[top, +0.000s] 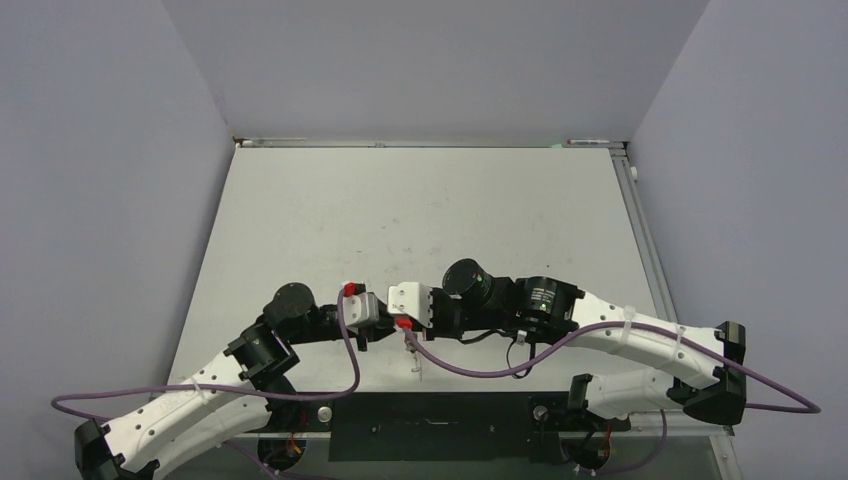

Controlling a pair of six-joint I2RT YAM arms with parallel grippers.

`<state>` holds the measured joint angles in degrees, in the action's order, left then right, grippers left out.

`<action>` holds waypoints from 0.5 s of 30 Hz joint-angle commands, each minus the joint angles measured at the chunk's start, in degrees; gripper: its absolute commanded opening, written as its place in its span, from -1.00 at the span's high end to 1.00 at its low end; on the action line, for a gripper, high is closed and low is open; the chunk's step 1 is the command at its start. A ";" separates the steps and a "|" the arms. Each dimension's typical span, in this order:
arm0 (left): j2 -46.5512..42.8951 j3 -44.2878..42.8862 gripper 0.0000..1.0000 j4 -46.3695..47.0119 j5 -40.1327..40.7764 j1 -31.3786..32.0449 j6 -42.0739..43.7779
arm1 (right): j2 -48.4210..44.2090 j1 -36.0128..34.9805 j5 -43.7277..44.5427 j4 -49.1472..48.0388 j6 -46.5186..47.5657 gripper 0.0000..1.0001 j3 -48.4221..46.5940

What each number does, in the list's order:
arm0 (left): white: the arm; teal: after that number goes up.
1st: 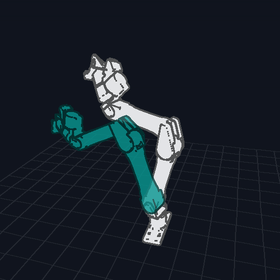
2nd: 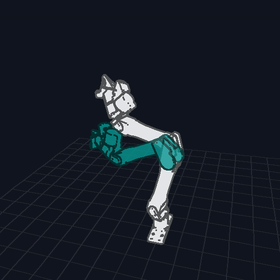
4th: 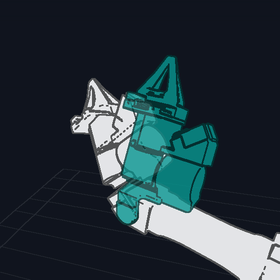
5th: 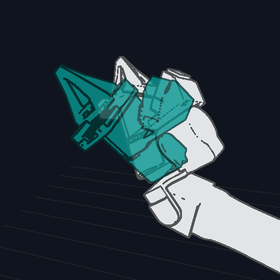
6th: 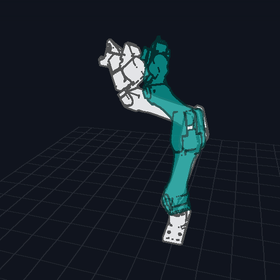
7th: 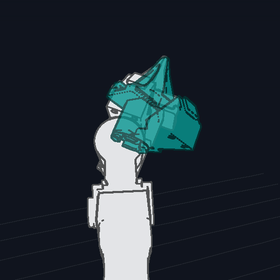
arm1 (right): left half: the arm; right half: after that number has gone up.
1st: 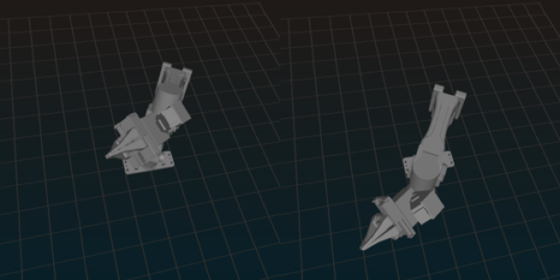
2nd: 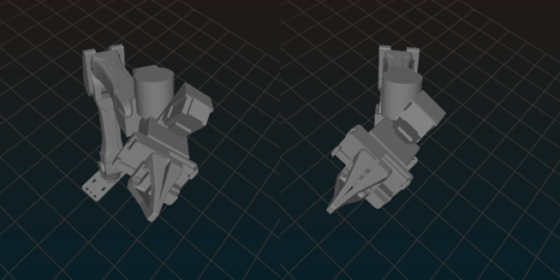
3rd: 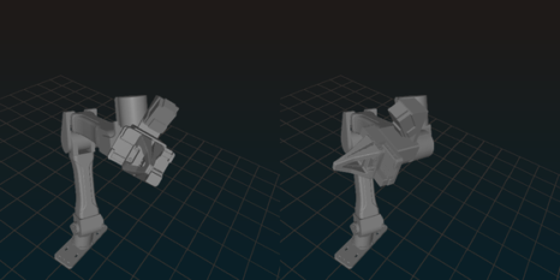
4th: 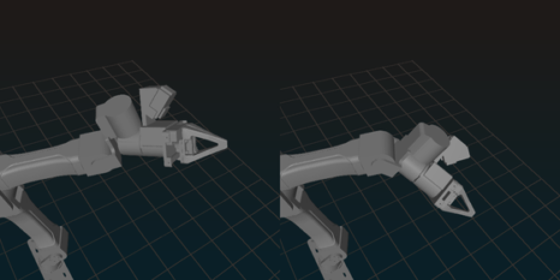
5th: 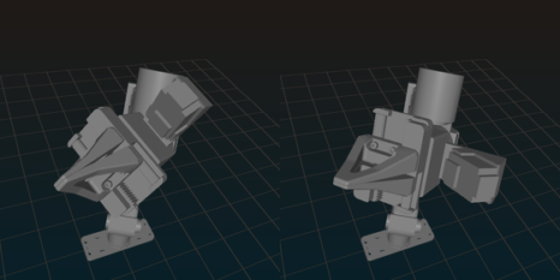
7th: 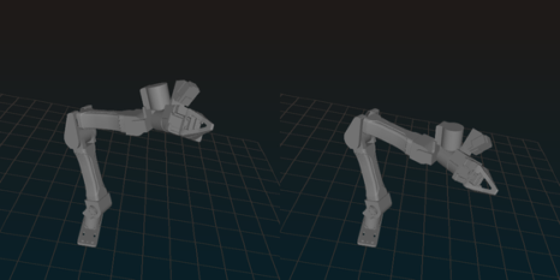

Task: Put the keys on the keyring

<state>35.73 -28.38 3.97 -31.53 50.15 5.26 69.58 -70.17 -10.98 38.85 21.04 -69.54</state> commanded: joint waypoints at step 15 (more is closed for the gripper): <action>-4.96 -1.72 0.05 6.61 -1.06 -0.40 0.72 | -12.92 -0.87 1.14 -14.68 2.26 0.89 6.77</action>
<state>32.56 -28.38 7.29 -32.36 50.15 5.45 60.60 -70.37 -11.29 31.57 22.55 -63.26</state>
